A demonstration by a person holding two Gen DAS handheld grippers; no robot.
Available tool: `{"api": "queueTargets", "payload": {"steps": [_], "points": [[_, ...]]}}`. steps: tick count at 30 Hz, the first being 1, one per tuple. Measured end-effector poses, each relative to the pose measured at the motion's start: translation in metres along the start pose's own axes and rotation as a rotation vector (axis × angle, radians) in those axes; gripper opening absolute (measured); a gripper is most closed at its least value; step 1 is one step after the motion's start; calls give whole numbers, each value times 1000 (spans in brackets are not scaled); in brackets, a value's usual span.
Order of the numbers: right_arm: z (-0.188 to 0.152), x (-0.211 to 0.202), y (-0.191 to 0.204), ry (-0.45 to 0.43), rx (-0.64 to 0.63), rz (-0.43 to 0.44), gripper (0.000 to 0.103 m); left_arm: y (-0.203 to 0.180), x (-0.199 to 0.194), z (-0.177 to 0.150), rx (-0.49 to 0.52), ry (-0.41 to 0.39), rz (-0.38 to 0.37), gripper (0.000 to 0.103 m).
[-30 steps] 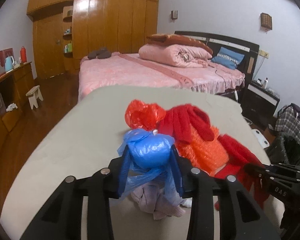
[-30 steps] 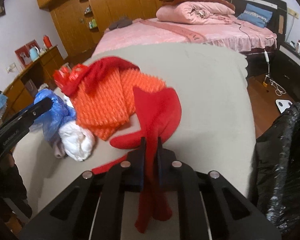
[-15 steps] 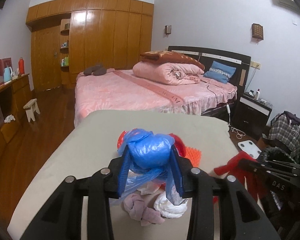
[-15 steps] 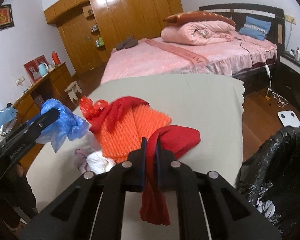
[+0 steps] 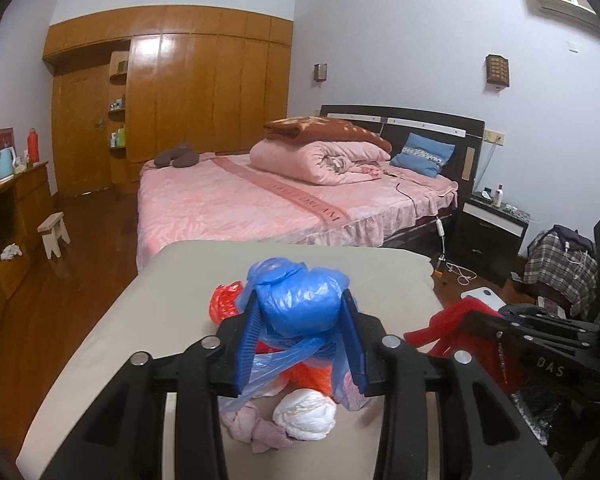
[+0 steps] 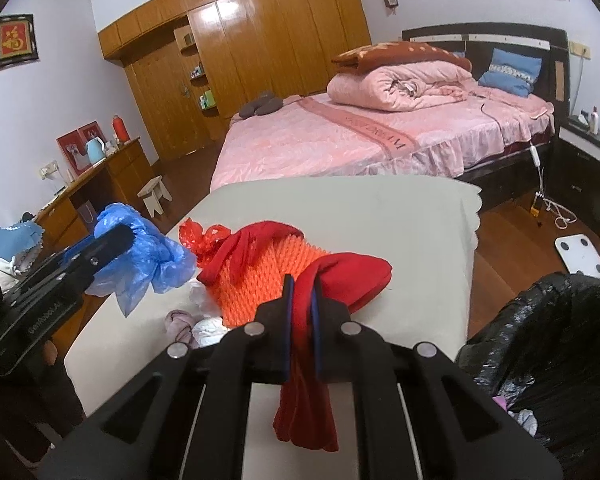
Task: Collect trash
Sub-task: 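Carry the blue bag and red stocking over the bin and release both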
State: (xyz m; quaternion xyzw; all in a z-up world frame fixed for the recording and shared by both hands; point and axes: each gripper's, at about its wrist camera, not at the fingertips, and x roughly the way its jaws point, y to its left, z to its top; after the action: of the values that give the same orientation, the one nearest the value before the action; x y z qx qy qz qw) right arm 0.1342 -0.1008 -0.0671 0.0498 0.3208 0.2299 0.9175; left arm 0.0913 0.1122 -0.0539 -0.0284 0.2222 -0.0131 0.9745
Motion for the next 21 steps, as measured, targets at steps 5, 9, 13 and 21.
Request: {"api": "queueTargets", "payload": {"steps": [5,9,13,21], "points": [[3,-18,-6,-27,-3,-13,7,-13,-3,2,5,-5,-22,38],[3,-32,-17,-43,2,-43,7,-30,-3,2,20,-5,-56,38],[1,-49,-34,-56,14,-84,7,-52,-1,2,37,1,-107,38],[-11,-81,-77,-68,56,-187,7,-103,3,2,79,6,-217,38]]}}
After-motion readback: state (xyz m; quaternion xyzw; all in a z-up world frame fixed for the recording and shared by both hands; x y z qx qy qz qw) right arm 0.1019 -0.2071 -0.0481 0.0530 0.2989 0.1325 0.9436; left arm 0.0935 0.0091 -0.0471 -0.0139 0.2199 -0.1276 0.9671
